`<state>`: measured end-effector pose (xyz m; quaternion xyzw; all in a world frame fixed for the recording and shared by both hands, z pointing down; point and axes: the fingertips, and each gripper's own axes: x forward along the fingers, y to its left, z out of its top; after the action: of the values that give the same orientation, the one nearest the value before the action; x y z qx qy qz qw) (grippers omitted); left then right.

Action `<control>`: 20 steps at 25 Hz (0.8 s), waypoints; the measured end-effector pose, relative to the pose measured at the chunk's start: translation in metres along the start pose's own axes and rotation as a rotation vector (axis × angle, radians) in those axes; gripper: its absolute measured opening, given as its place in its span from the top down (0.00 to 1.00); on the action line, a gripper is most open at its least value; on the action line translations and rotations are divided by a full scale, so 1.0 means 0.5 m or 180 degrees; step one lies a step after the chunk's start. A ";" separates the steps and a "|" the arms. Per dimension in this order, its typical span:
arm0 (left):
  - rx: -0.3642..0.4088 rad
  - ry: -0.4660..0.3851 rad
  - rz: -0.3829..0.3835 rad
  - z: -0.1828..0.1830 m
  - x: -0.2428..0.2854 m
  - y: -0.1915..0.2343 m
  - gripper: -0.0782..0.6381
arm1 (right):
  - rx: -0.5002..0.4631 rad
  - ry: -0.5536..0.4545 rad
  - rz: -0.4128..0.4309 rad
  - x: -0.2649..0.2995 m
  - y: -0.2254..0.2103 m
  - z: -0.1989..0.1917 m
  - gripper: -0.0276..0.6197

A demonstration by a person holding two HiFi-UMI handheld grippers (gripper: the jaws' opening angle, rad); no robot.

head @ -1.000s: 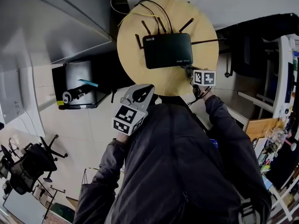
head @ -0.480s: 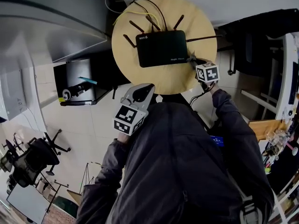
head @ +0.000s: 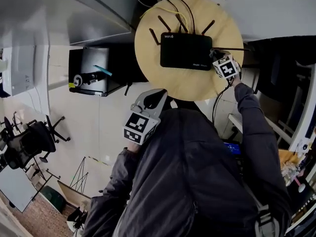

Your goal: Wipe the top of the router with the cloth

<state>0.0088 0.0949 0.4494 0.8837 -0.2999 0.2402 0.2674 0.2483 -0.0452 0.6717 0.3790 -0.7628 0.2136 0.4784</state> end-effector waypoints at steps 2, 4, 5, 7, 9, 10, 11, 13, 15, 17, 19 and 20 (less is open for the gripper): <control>-0.0039 -0.0013 0.0061 -0.005 -0.005 -0.001 0.89 | -0.0349 0.0028 0.0080 0.000 0.019 -0.004 0.91; -0.0057 -0.0022 0.0099 -0.008 -0.006 -0.005 0.89 | -0.0647 0.0036 0.0156 -0.004 0.043 -0.016 0.91; -0.0058 -0.0025 0.0111 -0.009 -0.006 -0.007 0.89 | -0.0762 0.0035 0.0190 -0.008 0.056 -0.024 0.91; -0.0063 -0.0036 0.0134 -0.009 -0.005 -0.012 0.89 | -0.0911 0.0029 0.0269 -0.019 0.084 -0.043 0.91; -0.0054 -0.0034 0.0137 -0.009 -0.001 -0.019 0.89 | -0.0998 0.0024 0.0337 -0.032 0.115 -0.062 0.91; -0.0037 -0.0024 0.0126 -0.009 0.002 -0.024 0.89 | -0.1023 0.0018 0.0359 -0.039 0.128 -0.070 0.91; -0.0021 -0.0017 0.0119 -0.008 0.005 -0.030 0.89 | -0.1021 0.0006 0.0379 -0.045 0.139 -0.076 0.91; -0.0001 -0.0007 0.0121 -0.008 0.010 -0.041 0.89 | -0.0955 -0.0031 0.0447 -0.054 0.159 -0.085 0.91; 0.0029 0.0018 0.0095 -0.009 0.016 -0.056 0.89 | -0.0854 -0.0089 0.0516 -0.058 0.179 -0.092 0.91; 0.0062 0.0021 0.0069 -0.007 0.023 -0.069 0.89 | -0.0735 -0.0148 0.0496 -0.055 0.185 -0.095 0.91; 0.0080 -0.0012 0.0058 -0.003 0.034 -0.078 0.89 | -0.0687 -0.0178 0.0438 -0.056 0.179 -0.089 0.91; 0.0088 -0.0034 0.0048 -0.001 0.040 -0.083 0.89 | -0.0677 -0.0202 0.0429 -0.061 0.179 -0.084 0.91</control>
<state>0.0502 0.1154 0.4481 0.8863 -0.3046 0.2416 0.2517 0.2102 0.0508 0.6667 0.2805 -0.8197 0.1510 0.4761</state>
